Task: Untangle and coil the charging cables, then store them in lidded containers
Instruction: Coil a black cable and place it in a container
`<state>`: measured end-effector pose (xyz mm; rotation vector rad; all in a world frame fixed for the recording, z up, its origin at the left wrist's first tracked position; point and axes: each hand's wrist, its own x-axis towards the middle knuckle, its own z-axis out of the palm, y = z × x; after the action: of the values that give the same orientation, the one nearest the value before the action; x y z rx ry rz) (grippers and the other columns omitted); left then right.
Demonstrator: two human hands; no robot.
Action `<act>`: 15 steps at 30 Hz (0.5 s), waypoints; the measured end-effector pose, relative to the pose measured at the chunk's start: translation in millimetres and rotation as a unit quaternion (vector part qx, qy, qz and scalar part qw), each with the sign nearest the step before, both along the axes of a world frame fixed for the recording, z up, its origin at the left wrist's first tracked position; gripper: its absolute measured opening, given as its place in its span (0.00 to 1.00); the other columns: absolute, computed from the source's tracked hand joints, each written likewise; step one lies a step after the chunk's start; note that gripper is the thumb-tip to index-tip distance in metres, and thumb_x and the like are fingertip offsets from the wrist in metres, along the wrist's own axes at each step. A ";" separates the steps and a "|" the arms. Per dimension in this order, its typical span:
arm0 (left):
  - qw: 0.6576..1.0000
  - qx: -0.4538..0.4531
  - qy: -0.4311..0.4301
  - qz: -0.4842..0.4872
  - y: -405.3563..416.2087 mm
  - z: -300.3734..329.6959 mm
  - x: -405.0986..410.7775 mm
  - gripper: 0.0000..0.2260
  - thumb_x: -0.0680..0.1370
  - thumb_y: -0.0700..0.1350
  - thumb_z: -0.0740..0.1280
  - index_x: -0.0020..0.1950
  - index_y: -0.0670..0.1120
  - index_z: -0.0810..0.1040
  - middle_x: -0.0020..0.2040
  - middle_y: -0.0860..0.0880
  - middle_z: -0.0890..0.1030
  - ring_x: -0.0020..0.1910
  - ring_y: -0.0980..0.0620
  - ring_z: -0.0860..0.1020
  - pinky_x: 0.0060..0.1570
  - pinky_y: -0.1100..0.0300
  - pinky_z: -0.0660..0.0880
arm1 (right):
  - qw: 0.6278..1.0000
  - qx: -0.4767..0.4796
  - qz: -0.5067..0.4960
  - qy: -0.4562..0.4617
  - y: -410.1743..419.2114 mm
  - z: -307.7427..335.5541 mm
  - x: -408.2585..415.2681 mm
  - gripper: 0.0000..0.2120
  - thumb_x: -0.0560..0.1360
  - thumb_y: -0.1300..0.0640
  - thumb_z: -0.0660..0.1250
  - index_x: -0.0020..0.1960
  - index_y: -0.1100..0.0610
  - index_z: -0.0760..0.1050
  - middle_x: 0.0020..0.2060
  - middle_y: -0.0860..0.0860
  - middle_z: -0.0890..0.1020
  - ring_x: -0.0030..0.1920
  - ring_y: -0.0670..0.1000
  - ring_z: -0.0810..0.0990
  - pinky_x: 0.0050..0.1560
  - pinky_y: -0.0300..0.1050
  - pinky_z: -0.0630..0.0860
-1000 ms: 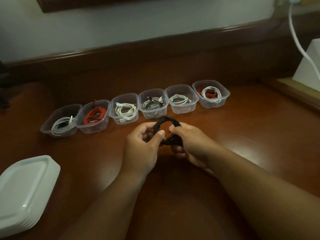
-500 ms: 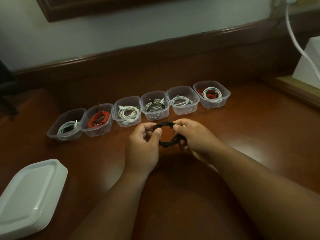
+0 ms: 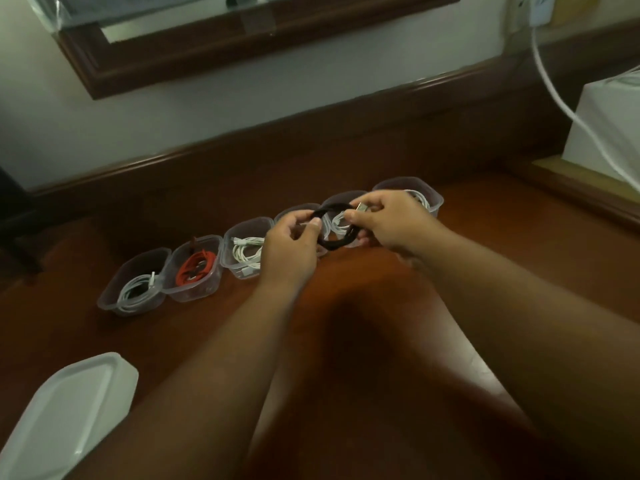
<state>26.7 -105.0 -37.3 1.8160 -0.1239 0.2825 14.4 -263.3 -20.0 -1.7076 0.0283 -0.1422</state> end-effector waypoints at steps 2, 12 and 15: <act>0.995 0.104 -0.007 0.000 -4.6 -7.5 21.2 0.10 0.82 0.45 0.64 0.61 0.49 0.80 0.54 0.51 0.83 0.48 0.56 0.81 0.49 0.58 0.78 | 0.994 -0.108 -0.028 -0.014 -11.6 3.5 23.6 0.07 0.78 0.58 0.69 0.56 0.56 0.77 0.43 0.54 0.82 0.36 0.47 0.81 0.34 0.37 0.81; 0.806 0.573 -0.141 -0.050 -20.0 -33.7 60.9 0.18 0.81 0.53 0.61 0.69 0.52 0.74 0.66 0.50 0.75 0.67 0.47 0.68 0.63 0.47 0.66 | 0.913 -0.406 -0.033 -0.007 -26.9 -13.0 100.3 0.12 0.77 0.50 0.69 0.59 0.52 0.76 0.51 0.52 0.81 0.49 0.51 0.79 0.54 0.51 0.79; 0.801 0.576 -0.157 -0.049 -19.8 -37.6 66.1 0.17 0.80 0.52 0.62 0.68 0.52 0.74 0.65 0.50 0.76 0.67 0.47 0.69 0.63 0.48 0.66 | 0.879 -0.476 -0.023 0.012 -27.4 -19.1 103.3 0.16 0.76 0.45 0.69 0.60 0.51 0.74 0.52 0.51 0.80 0.52 0.54 0.78 0.58 0.55 0.77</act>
<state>92.8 -124.8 -74.9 2.9457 -0.7605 0.4965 117.7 -290.7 -39.1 -2.7007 0.0174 -0.1870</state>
